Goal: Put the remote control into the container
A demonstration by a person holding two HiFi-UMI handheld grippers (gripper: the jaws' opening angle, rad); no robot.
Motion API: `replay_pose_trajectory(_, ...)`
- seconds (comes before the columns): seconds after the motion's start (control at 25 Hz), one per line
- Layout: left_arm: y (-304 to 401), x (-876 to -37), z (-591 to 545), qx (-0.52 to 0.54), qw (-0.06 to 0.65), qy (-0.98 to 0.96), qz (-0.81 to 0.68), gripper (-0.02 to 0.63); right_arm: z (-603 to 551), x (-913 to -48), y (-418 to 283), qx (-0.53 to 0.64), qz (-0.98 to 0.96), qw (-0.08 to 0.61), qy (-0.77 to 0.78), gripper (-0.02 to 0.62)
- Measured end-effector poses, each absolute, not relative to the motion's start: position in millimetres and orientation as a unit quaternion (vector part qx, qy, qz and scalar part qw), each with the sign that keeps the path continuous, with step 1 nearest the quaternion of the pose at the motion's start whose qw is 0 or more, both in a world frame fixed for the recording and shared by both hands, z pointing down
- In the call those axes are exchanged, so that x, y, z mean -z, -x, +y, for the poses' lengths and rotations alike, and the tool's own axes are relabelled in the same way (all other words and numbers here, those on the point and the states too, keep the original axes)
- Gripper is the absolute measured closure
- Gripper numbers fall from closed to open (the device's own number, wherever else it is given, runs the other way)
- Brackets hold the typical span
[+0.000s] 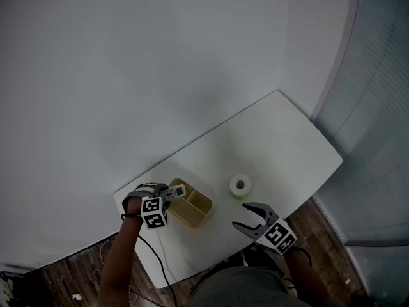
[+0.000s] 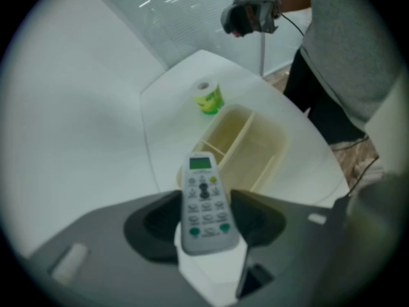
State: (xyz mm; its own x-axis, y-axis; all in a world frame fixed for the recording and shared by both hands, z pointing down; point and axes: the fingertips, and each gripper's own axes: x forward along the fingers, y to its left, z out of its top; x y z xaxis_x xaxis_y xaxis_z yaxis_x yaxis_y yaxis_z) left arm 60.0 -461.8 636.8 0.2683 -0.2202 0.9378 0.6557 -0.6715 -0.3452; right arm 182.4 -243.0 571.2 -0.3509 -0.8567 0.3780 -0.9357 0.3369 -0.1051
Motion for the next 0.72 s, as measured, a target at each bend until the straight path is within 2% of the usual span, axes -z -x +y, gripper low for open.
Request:
replay_pose_trajectory(0.28, -70.6, -641.9, -466.3, 0.600, 0.397, 0.666, -0.196, 0.370, -235.9, -570.5, -187.3, -0.164, -0.796, 0.120, -0.570, 0.337)
replay_pose_trajectory(0.48, -76.0, -651.0, -476.1, 0.630, 0.385, 0.634, -0.227, 0.368, -231.4, -578.9, -196.1, -0.174, -0.786, 0.112, -0.583, 0.337)
replay_pose_trajectory(0.6, -74.4, -655.7, -477.4, 0.656, 0.355, 0.619, -0.244, 0.368, -227.2, -582.2, -199.4, -0.178, -0.780, 0.106, -0.591, 0.337)
replay_pose_trajectory(0.72, -73.2, -655.7, -474.2, 0.688, 0.291, 0.615, -0.253, 0.368, -222.6, -582.7, -201.3, -0.182, -0.776, 0.103, -0.595, 0.337)
